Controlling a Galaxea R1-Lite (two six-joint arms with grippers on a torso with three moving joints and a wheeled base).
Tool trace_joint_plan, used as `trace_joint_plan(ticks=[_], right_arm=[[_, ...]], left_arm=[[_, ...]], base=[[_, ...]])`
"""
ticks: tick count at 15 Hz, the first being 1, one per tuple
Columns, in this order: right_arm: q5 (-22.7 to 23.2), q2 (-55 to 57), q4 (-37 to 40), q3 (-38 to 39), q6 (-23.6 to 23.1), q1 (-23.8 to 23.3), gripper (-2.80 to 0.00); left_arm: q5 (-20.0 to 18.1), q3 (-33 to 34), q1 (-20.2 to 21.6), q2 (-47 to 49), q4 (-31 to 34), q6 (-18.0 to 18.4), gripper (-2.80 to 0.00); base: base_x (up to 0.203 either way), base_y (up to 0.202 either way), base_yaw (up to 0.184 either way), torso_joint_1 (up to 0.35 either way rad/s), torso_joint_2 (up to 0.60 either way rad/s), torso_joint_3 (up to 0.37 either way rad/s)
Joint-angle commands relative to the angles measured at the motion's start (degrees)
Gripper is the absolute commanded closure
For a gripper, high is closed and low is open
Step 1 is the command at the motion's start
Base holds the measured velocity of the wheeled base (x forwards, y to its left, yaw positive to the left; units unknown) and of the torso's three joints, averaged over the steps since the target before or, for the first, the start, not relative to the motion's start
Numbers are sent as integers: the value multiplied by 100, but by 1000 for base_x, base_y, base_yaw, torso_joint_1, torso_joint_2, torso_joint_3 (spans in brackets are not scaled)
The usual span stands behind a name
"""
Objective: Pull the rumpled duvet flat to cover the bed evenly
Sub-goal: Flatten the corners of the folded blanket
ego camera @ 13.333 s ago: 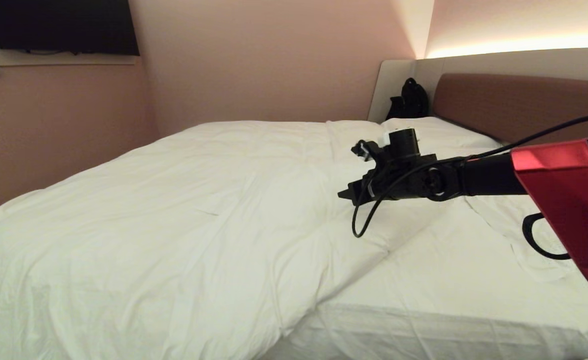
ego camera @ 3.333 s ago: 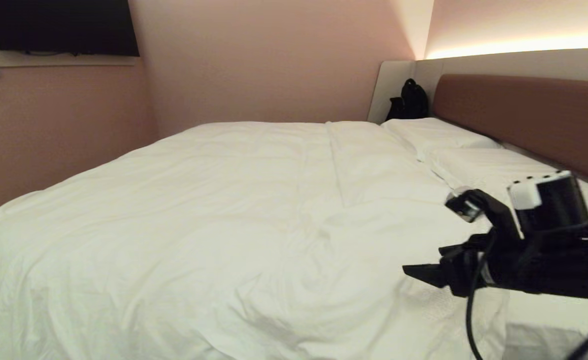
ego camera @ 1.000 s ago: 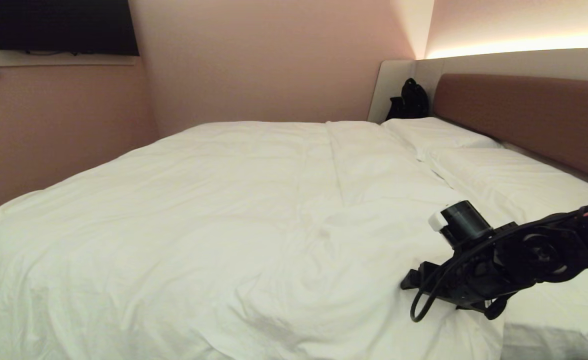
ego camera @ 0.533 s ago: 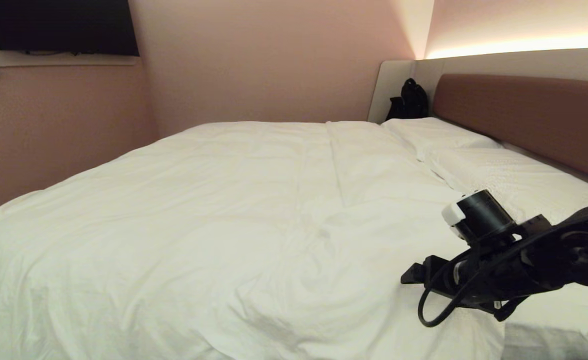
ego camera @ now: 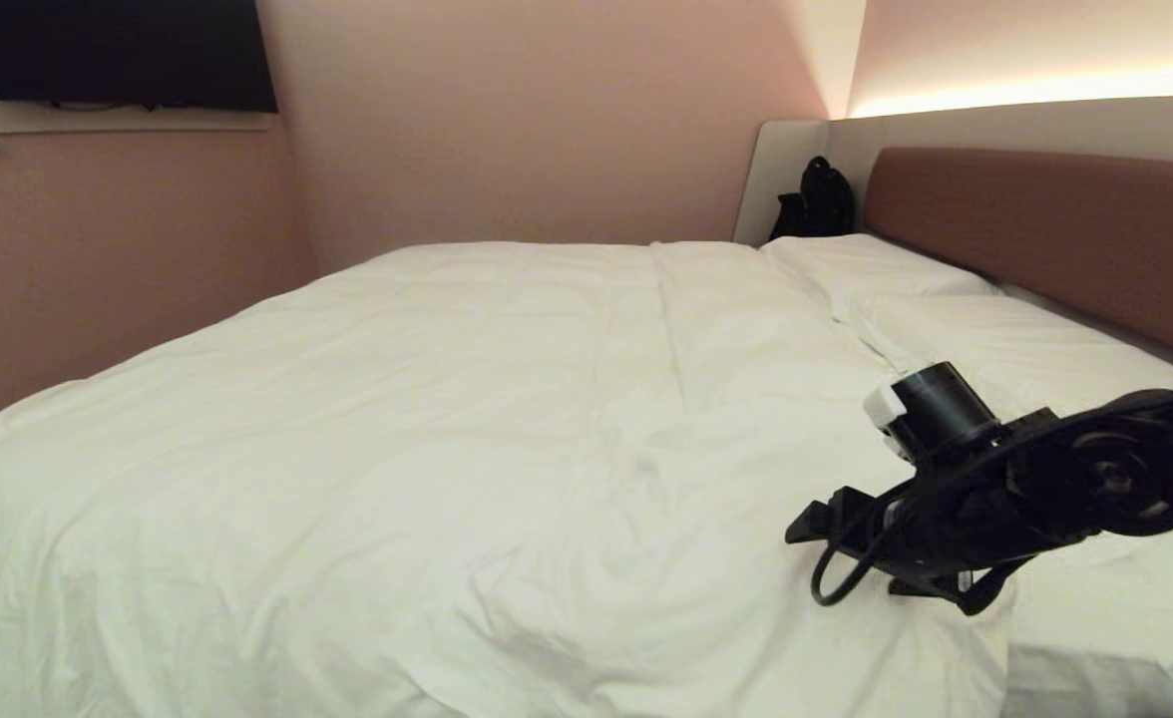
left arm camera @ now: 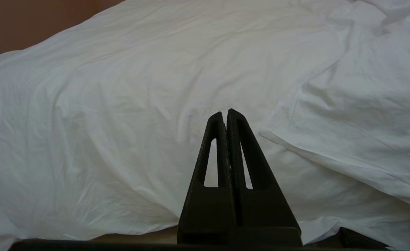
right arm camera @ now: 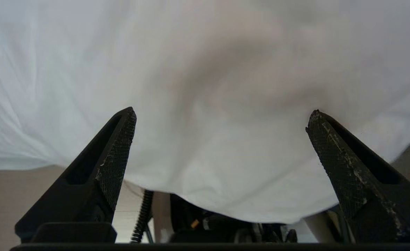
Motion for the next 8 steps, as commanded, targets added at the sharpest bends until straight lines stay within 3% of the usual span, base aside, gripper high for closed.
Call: trace_joint_plan(ticks=[1,8], right_arm=[[203,633,27,-382,66,-180,-280],[190,1887,77,-1057,-54,-544,-280]], left_arm=[[-1,0,1,0,2,11,0],[-1,0,2,0,2,11,0]], base=[[0,0,0,0,0,0],[0,0,0,0,0,0]])
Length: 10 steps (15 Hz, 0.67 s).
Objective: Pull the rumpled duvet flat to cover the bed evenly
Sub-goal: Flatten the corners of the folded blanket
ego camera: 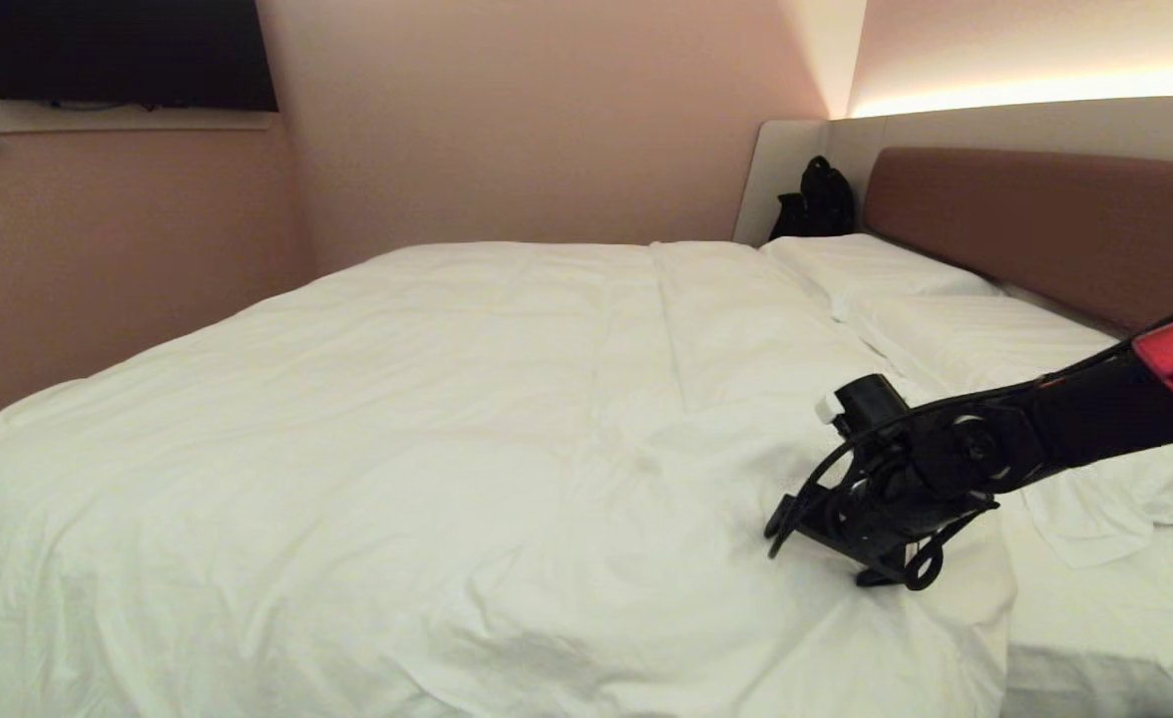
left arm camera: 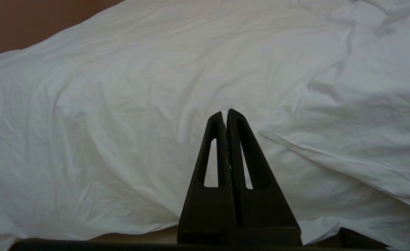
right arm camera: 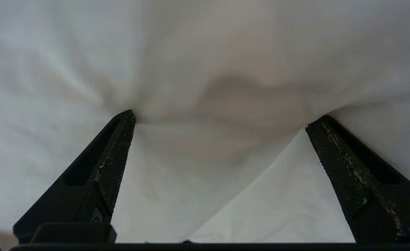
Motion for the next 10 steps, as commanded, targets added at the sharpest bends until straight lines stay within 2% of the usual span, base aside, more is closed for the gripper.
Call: trace_joint_plan(ticks=[1,4,9,10], right_arm=[[-15,591,12,-134,-59,-139,-280],[-59,789,254,-357,-322,-232,-280],[-59,917,579,-599,-383,-236,-280],[-59,936,634,-636,-405,-236,0]], left_arm=[[-1,0,1,0,1,-2,0],[-1,0,1,0,1,-4,0],[-1,0,9,0,1,4,0],[-1,0,2,0,1,-4,0]], base=[[0,0,0,0,0,0],[0,0,0,0,0,0],[0,0,0,0,0,0],[0,0,0,0,0,0]])
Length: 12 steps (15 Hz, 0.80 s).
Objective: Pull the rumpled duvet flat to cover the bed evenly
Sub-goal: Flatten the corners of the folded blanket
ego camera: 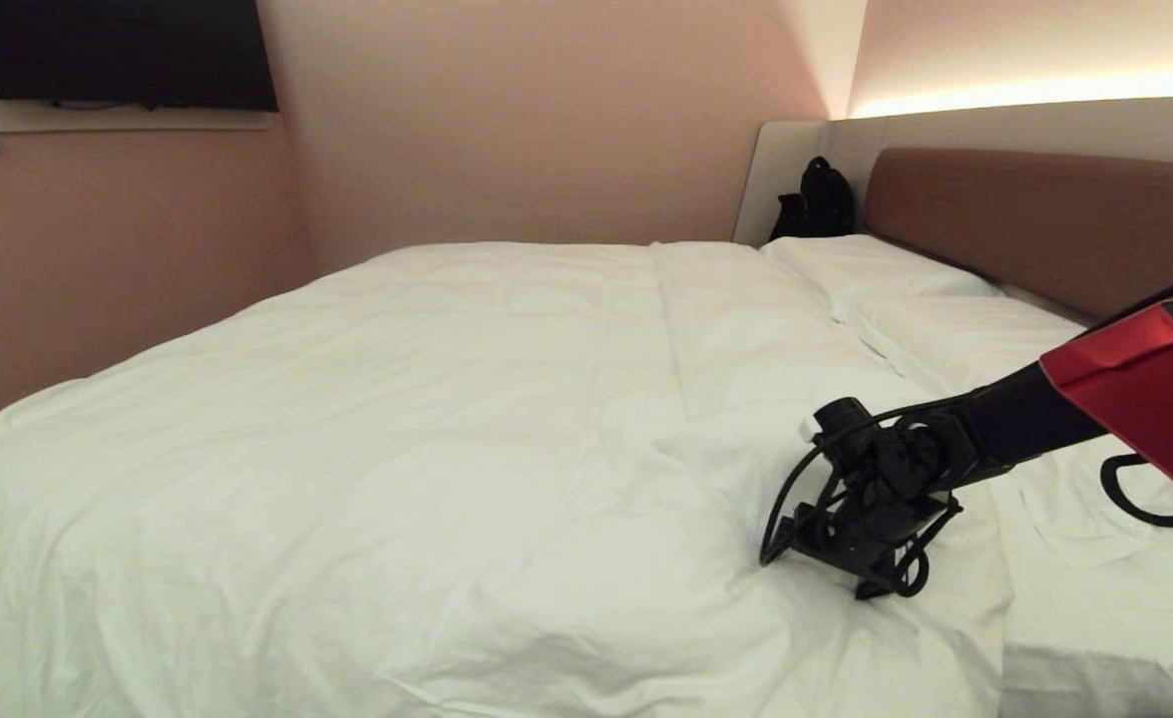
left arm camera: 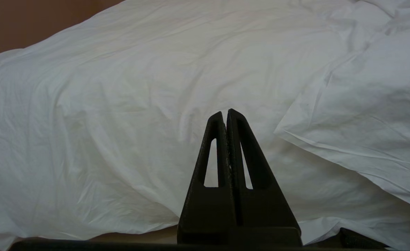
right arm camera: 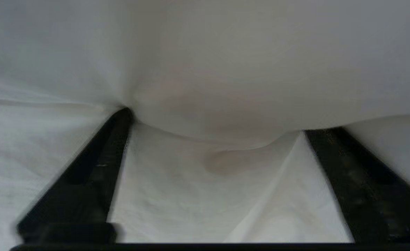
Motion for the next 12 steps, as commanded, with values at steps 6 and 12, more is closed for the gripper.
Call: trace_joint_plan(ticks=[6,12], right_arm=[[5,177,496,-286,14,10,0],[5,-81,522,-259,58,29,0]], left_arm=[[0,0,6,0,1,1,0],[0,0,1,0,1,7,0]], base=[[0,0,0,0,0,0],[0,0,0,0,0,0]])
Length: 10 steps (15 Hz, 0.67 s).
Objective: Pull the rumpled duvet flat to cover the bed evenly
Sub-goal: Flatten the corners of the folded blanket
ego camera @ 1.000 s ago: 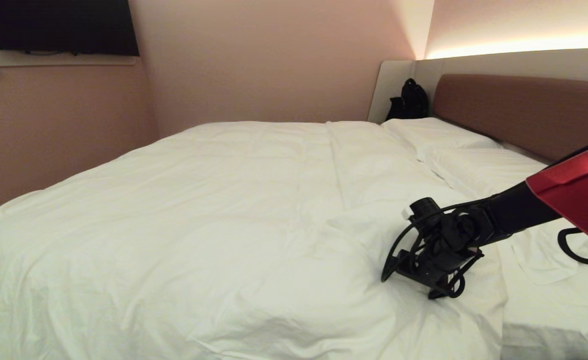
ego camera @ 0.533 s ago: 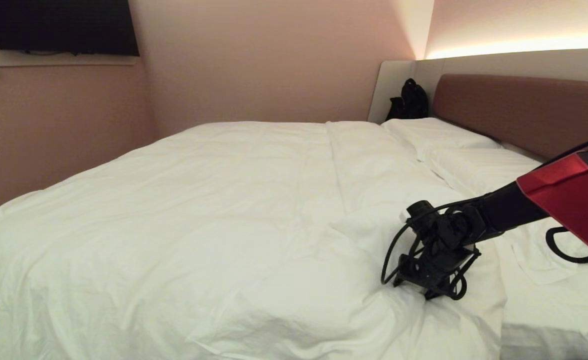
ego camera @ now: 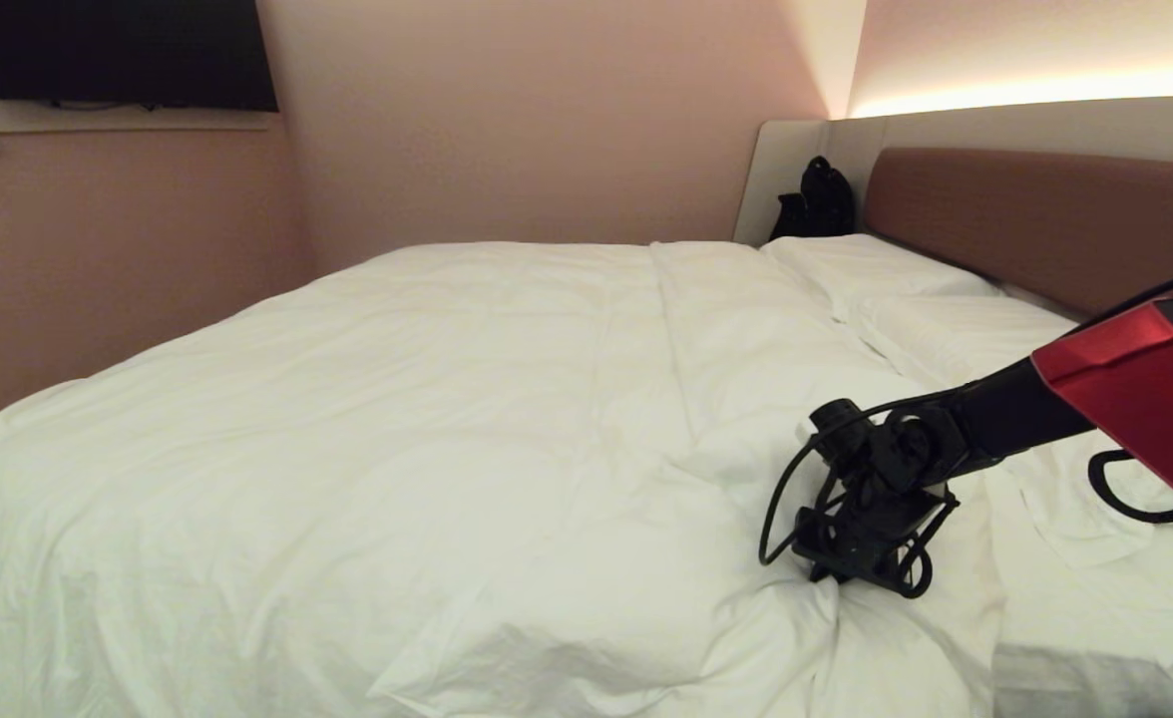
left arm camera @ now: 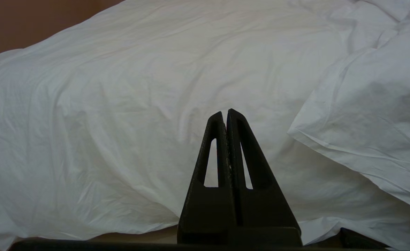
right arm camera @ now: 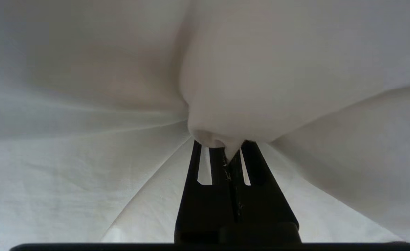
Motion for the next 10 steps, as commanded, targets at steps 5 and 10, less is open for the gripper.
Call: trace_joint_plan(ticks=[5,10], right_arm=[[-10,-1142,476,209,86,-10,0],[-920,-3166,1048,1309,-141,-32,0]], left_arm=[[0,0,-1,0,1,7,0],[0,0,-1,0,1,7,0]], base=[[0,0,0,0,0,0],[0,0,0,0,0,0]])
